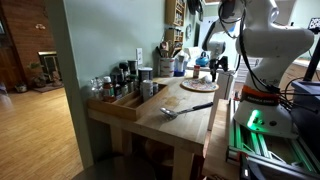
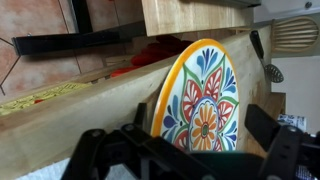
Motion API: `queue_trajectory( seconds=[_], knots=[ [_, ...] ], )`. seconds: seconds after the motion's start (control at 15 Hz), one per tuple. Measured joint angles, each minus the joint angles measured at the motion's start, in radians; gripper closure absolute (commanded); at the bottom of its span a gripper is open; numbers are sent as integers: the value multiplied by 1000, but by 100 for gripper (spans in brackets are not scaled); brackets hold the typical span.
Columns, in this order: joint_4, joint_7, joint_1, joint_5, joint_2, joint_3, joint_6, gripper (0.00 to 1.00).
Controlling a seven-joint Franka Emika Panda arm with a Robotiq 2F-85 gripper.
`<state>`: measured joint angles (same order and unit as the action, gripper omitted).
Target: Move the yellow tray backwards
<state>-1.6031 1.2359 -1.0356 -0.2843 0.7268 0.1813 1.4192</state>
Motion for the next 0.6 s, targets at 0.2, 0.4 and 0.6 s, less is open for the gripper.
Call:
queue_trajectory(
  seconds=[0.2, 0.4, 0.6],
  knots=[
    [-2, -1, -3, -4, 18, -3, 0, 0],
    [6, -1, -17, -19, 40, -4, -16, 0],
    [7, 1, -39, -31, 48, -7, -49, 0]
  ],
)
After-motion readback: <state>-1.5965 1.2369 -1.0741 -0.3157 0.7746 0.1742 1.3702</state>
